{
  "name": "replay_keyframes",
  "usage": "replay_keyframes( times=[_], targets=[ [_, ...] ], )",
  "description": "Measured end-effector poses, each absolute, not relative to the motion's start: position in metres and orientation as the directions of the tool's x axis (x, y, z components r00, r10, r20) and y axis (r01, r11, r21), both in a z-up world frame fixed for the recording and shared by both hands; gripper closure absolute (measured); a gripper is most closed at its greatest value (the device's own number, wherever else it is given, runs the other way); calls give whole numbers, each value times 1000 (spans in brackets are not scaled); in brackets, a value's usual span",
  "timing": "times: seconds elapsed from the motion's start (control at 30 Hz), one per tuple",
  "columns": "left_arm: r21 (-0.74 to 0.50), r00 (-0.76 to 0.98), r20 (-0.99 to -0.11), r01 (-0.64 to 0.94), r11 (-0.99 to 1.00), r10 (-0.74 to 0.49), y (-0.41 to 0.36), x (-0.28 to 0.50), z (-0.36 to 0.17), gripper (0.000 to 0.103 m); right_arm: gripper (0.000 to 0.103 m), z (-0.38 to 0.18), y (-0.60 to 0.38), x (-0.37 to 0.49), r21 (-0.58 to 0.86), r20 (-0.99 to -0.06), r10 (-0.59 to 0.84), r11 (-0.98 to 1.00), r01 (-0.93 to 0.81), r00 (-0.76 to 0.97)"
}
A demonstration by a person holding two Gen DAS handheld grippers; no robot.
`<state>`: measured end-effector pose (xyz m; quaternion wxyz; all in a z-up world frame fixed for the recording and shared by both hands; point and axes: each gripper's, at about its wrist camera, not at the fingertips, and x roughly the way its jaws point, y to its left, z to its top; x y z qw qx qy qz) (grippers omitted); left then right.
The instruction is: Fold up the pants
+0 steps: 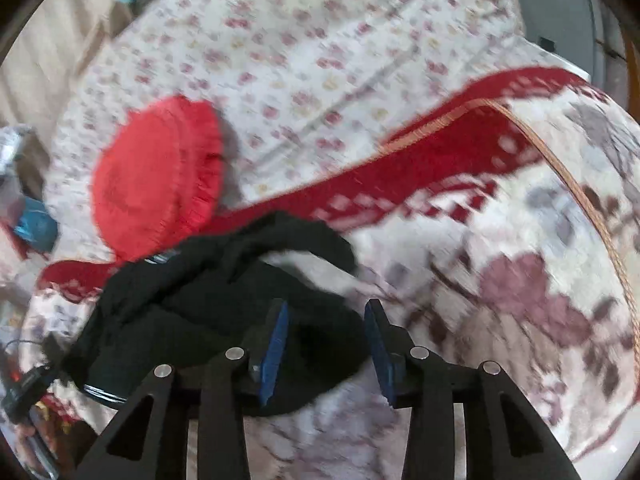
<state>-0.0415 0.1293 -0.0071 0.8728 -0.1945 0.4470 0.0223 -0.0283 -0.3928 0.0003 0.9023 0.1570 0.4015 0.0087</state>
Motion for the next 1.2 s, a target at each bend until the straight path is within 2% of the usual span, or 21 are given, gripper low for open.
replay_keyframes(
  times=[0.2,0.37,0.43,0.5,0.7,0.8,1.13,1.17,1.2],
  targets=[
    [-326,556,-802,-102,940,-218,104,-2,-1,38,56,-1,-351,6,409,-652,357,908,-85,669],
    [-331,511,-815,-24,943,-273,83,52,-3,38,51,-7,-295,63,330,-692,418,908,-257,589],
    [-335,484,-824,1,942,-294,80,73,-6,38,36,-13,-278,83,311,-706,439,897,-314,555],
    [-339,441,-840,31,940,-317,74,100,-14,36,32,-22,-262,107,299,-721,464,878,-374,515],
    [-320,334,-884,75,944,-326,64,153,-42,36,32,-48,-224,166,237,-785,453,850,-471,422],
    [-331,333,-879,86,940,-340,62,166,-47,36,32,-56,-220,188,257,-796,466,838,-482,386],
    [-329,169,-919,169,929,-356,35,206,-82,36,31,-89,-191,215,256,-856,459,776,-576,237],
    [-316,174,-922,184,931,-347,32,206,-82,36,31,-92,-190,215,271,-855,467,772,-575,224],
    [-299,184,-923,209,931,-337,29,205,-81,36,42,-95,-190,215,287,-849,483,764,-577,216]
  ],
)
